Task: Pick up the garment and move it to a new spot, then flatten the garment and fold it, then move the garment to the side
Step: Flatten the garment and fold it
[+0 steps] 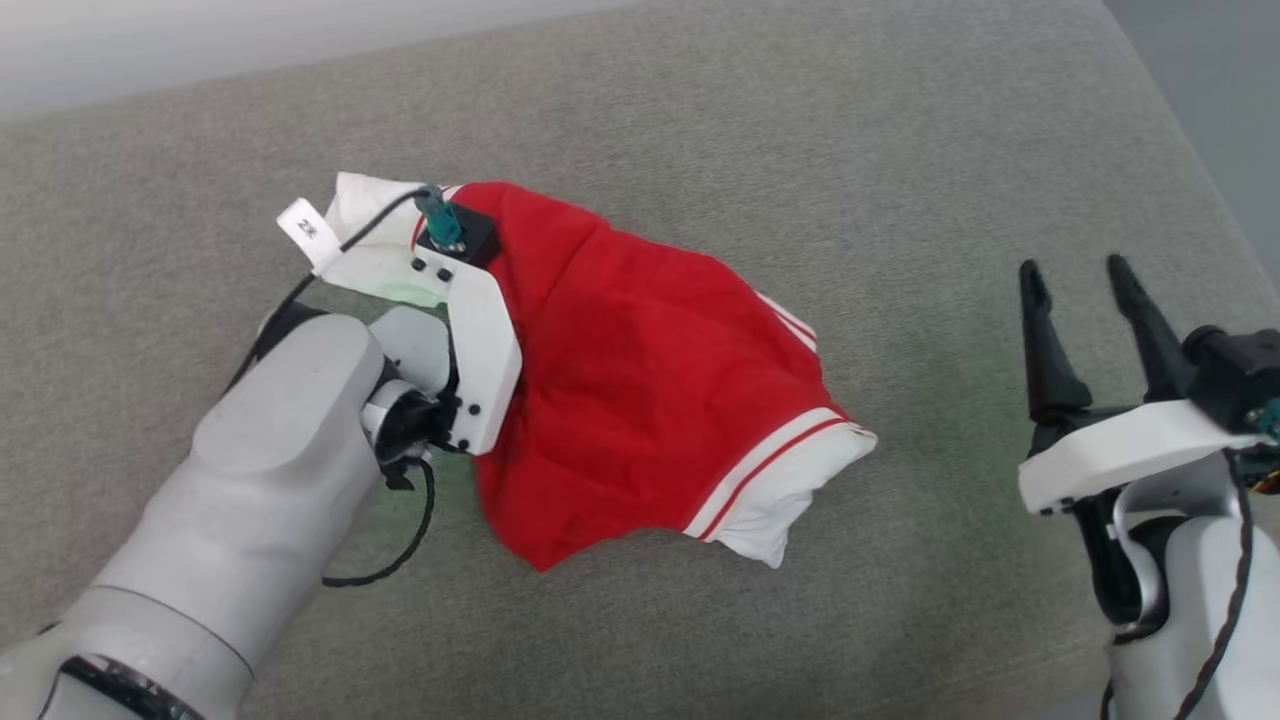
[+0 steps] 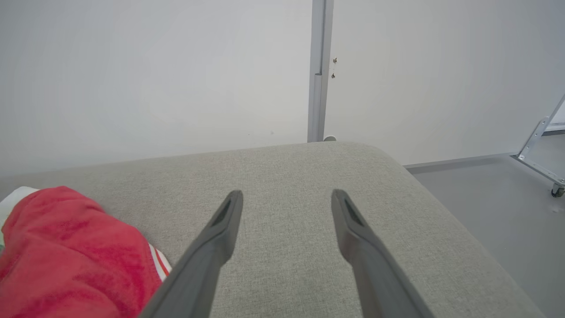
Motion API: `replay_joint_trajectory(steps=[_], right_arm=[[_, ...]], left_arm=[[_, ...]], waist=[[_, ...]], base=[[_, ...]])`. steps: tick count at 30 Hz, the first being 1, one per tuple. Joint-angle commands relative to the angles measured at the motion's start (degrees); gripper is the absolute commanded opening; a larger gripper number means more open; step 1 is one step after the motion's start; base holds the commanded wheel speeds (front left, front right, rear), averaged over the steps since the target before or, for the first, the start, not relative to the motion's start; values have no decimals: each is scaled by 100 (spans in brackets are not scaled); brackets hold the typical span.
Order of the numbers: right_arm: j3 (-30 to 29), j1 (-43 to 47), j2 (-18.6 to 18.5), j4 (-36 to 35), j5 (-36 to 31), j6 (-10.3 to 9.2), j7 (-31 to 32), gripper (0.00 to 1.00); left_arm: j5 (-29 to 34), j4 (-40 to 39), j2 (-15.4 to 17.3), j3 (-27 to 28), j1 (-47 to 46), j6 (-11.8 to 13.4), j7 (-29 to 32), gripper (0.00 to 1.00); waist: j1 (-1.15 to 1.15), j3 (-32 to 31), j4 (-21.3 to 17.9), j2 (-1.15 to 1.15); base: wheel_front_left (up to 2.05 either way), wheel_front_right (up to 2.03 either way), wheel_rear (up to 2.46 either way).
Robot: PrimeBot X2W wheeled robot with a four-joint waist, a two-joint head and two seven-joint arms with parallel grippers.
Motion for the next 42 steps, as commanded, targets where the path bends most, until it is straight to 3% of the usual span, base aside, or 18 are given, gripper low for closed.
replay_joint_trajectory(steps=[1, 10, 17, 21, 28, 32, 37, 38, 39, 42], right_arm=[[-26, -48, -60, 27, -3, -4, -32, 100], [-329, 164, -124, -71, -112, -4, 78, 100], [-592, 397, -168, -253, -228, -3, 226, 100], [-651, 487, -160, -313, -258, -4, 333, 100], [-650, 610, -144, -399, -289, -4, 444, 100], [-641, 599, -145, -419, -223, -4, 500, 100], [-580, 543, -128, -445, -231, -4, 556, 100], [-558, 535, -125, -438, -229, -4, 564, 100], [-548, 518, -122, -429, -219, -4, 565, 100], [-500, 473, -129, -411, -191, -4, 554, 100]], left_arm=[[24, 260, -50, -163, 310, -40, 24, 0], [-206, 152, 311, -8, 60, -67, -261, 0], [-412, -175, 975, 204, 288, -30, -312, 0], [-551, -411, 1390, 313, 597, 155, -195, 0], [-878, -1356, 1886, 243, 1467, 604, 542, 0], [-1045, -2042, 2032, 144, 1953, 904, 870, 0], [-1030, -2668, 2127, 198, 2143, 1248, 825, 0], [-976, -2781, 2169, 220, 2082, 1280, 808, 36], [-960, -2877, 2220, 254, 2002, 1323, 824, 98], [-913, -3178, 2355, 356, 1725, 1408, 938, 100]], waist=[[0, -2, 81, 0], [0, -264, 544, 0], [0, -531, 966, 0], [0, -636, 1142, 0], [0, -705, 1344, 0], [0, -664, 1401, 0], [0, -606, 1414, 0], [0, -603, 1406, 0], [0, -602, 1397, 0], [0, -607, 1348, 0]], base=[[0, 0, 0], [0, 0, 0], [0, 0, 0], [0, 0, 0], [0, 0, 0], [0, 0, 0], [0, 0, 0], [0, 0, 0], [0, 0, 0], [0, 0, 0]])
